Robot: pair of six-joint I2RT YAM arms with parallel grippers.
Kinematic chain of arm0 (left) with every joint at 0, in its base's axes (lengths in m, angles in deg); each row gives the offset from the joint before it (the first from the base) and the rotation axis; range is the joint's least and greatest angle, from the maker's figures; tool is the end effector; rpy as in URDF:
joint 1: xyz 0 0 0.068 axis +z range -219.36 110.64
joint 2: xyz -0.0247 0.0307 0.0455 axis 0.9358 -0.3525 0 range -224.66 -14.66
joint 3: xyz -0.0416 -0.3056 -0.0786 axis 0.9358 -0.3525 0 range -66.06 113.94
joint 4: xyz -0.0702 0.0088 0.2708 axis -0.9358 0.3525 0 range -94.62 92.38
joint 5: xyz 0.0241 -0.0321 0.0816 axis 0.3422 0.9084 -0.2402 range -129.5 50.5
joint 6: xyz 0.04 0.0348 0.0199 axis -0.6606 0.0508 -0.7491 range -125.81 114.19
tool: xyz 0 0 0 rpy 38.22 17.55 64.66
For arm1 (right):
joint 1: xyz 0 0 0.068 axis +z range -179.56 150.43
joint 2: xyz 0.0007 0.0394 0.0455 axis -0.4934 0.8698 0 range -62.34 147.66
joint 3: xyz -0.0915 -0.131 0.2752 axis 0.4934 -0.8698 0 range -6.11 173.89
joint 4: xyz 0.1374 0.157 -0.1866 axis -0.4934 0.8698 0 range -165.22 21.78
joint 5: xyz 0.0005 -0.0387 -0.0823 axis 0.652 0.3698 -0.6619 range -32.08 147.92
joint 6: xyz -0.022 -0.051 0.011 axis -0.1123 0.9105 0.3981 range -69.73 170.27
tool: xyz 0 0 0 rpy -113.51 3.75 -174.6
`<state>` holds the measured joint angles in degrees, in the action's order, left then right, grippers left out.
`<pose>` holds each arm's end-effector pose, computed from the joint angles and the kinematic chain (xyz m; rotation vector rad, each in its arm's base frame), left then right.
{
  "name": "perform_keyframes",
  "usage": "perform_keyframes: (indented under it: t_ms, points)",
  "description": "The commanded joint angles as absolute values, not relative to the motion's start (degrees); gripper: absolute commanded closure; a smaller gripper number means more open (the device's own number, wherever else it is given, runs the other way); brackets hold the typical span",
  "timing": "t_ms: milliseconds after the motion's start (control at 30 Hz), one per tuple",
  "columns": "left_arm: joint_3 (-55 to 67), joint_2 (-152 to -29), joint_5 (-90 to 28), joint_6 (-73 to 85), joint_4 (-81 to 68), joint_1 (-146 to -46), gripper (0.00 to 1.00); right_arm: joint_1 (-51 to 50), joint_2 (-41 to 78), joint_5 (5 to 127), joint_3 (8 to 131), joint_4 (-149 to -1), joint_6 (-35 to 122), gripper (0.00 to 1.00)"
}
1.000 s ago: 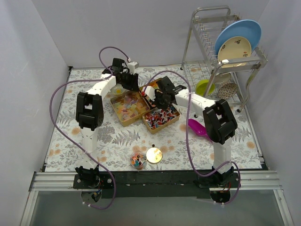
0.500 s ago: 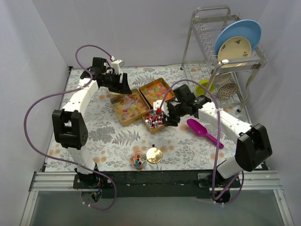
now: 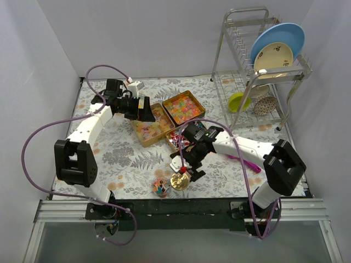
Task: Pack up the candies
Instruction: Pick up the bottle lid at the center of the board.
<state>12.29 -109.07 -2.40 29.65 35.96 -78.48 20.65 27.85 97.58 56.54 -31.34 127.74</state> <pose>0.3644 -0.0826 0.3196 -0.3417 2.6206 -1.1152 0.1833 0.2596 0.2560 -2.3632 0.9926 0.7980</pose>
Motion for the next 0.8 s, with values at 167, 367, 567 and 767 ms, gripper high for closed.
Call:
perform_keyframes:
  t_ms: [167, 367, 567, 767]
  points:
    - [7.0, -95.3, -9.7, 32.6, 34.1, -76.2, 0.02, 27.3, 34.2, 97.7, 58.6, -31.8, 129.9, 0.03]
    - [3.9, -91.7, -9.9, 34.6, 35.1, -74.5, 0.02, 27.5, 39.2, 94.4, 61.0, -30.3, 129.7, 0.02]
    - [1.6, -90.6, -7.8, 34.7, 35.1, -74.0, 0.02, 27.5, 39.5, 92.2, 59.8, -32.7, 129.4, 0.02]
    - [2.6, -91.1, -9.5, 34.6, 34.3, -73.8, 0.02, 27.7, 40.2, 90.1, 59.2, -34.6, 129.3, 0.02]
